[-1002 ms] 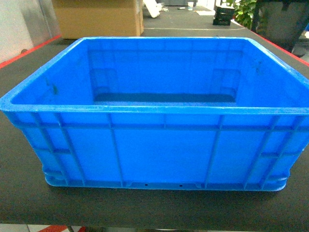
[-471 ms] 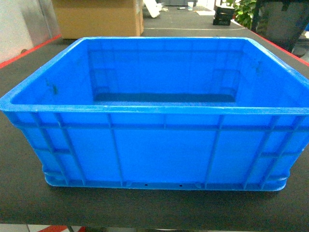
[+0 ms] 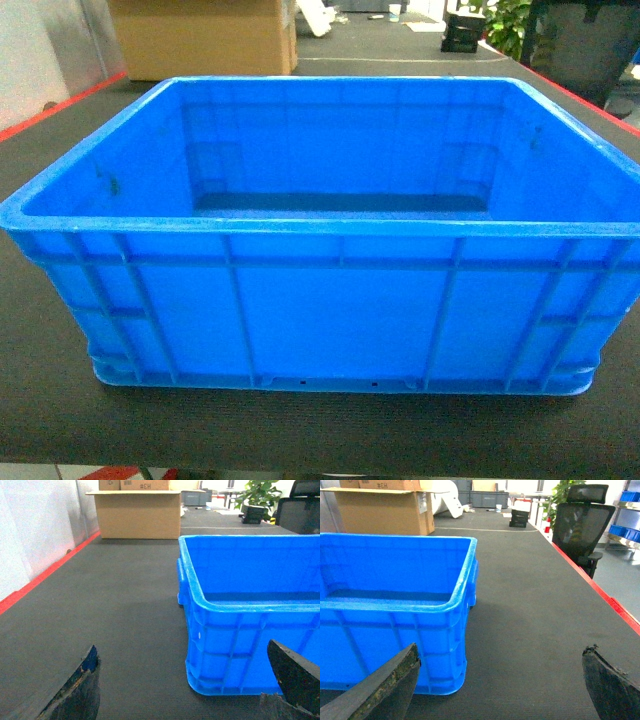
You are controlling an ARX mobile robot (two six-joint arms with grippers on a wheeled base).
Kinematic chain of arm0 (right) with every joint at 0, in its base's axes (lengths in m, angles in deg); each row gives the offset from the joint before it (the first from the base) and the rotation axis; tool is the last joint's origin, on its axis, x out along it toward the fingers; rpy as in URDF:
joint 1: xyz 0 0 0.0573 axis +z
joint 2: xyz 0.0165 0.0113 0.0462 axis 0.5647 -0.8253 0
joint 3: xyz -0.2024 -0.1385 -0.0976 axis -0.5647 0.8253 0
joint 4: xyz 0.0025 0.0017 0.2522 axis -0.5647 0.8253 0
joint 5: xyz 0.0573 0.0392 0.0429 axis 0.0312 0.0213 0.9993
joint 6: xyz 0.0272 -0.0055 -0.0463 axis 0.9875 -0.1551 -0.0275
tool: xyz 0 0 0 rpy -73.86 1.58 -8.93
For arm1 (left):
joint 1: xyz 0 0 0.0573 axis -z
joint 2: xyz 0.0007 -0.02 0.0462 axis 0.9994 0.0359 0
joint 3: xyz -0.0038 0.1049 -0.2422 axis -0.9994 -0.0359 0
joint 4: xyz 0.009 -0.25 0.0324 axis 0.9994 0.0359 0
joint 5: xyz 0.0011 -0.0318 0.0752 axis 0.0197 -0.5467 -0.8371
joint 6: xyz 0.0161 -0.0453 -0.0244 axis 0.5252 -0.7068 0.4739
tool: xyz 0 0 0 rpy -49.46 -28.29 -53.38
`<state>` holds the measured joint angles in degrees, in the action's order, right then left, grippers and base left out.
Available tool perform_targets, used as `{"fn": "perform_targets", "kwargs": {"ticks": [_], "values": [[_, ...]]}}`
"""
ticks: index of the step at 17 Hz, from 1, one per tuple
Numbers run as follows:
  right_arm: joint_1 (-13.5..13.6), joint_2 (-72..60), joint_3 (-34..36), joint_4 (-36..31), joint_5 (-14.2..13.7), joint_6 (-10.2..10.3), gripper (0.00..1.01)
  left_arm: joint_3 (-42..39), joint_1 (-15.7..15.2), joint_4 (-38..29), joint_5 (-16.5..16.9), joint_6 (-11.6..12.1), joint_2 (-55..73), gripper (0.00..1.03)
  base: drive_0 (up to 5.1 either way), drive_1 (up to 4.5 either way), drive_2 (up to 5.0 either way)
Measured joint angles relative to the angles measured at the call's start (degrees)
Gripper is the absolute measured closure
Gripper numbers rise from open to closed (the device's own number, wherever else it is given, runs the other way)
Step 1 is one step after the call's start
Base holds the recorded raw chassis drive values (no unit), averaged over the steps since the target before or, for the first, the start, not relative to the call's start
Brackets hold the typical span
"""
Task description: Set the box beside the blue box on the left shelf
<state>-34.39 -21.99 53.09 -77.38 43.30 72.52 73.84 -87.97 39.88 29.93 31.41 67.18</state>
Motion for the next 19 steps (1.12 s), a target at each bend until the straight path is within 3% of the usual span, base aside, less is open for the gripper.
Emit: {"fn": "perform_targets", "kwargs": {"ticks": [7,8,9,10,11,13,15,17,19], "values": [[0.0,0.0,0.0,0.0,0.0,0.0,0.03,0.0,0.0,0.0,0.0,0.0,0.0,0.05,0.0,0.00,0.0],[0.9,-0.7,-0.3,2.2,-2.8,0.5,0.03,0.0,0.0,0.0,0.0,0.0,0.0,0.05,0.0,0.00,0.0],[7.0,-7.0,-3.9,10.0,-16.2,3.6,0.03,0.0,0.0,0.0,-0.1,0.0,0.0,0.05,0.0,0.00,0.0],[10.8,-12.4,-4.8,12.6,-27.3,4.5,0.03,2.0,2.6,6.8,-4.5,-2.4,2.7,0.05,0.0,0.00,0.0],[9.0,-14.6,-4.9,8.0,-36.3,8.2,0.03,4.2,5.3,3.5,-11.9,-8.6,13.9,0.05,0.0,0.00,0.0],[7.0,-23.6,-8.0,0.0,-31.2,10.5,0.03,7.8,5.5,-7.2,-11.4,-8.6,26.4,0.05,0.0,0.00,0.0],[9.4,-35.8,-15.6,-10.7,-27.0,12.2,0.03,14.6,8.4,-17.4,-11.3,-7.3,40.0,0.05,0.0,0.00,0.0],[12.5,-50.6,-24.3,-17.9,-23.6,11.5,0.03,22.6,9.2,-24.4,-10.4,-6.2,53.9,0.05,0.0,0.00,0.0],[11.2,-63.6,-33.4,-17.9,-18.4,11.0,0.03,29.8,8.5,-27.0,-10.2,-5.9,67.2,0.05,0.0,0.00,0.0]]}}
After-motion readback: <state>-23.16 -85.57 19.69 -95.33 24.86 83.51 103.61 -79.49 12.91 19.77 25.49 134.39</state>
